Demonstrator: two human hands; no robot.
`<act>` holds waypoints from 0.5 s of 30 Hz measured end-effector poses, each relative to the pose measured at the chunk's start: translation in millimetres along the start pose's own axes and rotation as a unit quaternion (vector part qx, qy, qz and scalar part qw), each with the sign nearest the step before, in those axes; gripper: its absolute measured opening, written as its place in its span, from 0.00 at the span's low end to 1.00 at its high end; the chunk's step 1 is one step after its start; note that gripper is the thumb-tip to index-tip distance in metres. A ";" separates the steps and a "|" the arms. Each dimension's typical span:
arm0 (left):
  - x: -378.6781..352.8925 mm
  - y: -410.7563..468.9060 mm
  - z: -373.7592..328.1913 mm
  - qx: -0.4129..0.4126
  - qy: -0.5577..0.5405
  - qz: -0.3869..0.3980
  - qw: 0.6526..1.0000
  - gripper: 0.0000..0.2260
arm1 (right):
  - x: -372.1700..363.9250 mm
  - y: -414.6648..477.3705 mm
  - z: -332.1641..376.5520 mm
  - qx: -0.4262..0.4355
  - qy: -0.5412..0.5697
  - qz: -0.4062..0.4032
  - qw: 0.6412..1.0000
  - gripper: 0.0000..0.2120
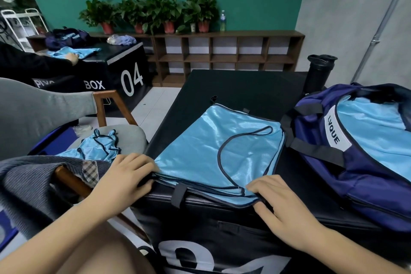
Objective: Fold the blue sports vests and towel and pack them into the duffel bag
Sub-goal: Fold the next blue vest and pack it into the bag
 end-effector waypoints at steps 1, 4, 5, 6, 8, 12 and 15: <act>0.0 1.4 -1.2 -0.001 0.002 0.002 1.000 0.10 | 1.0 -1.8 -1.2 0.001 -0.002 0.002 1.000 0.08; 2.7 5.2 -7.8 -0.005 -0.025 0.012 1.000 0.07 | 5.6 -4.8 -1.0 0.000 -0.014 0.006 1.000 0.08; 5.4 6.1 -10.1 -0.003 -0.046 0.013 0.999 0.07 | 8.0 -5.3 -0.7 0.000 -0.015 0.007 1.000 0.08; 9.6 7.2 -13.3 0.000 -0.070 0.014 0.997 0.07 | 10.7 -6.1 -0.3 -0.002 -0.014 0.008 1.000 0.08; 20.1 8.1 -19.6 0.010 -0.112 0.019 0.993 0.08 | 17.8 -8.7 -1.2 -0.019 0.006 0.004 1.000 0.08; 40.1 0.3 -38.0 0.047 -0.205 0.023 0.977 0.05 | 29.9 -14.8 -9.1 -0.100 0.081 -0.020 0.991 0.09; 47.2 1.9 -48.7 0.071 -0.307 0.020 0.949 0.06 | 32.7 -9.6 -16.0 -0.143 0.197 -0.018 0.970 0.06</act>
Point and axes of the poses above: each hand's wrist, its own y-axis towards the middle knuckle, its own x-axis out of the back of the hand, z = x × y, the point moved 3 cm from there along y, towards the middle knuckle, and after that the axes turned 1 degree about z, right-handed, at the moved point
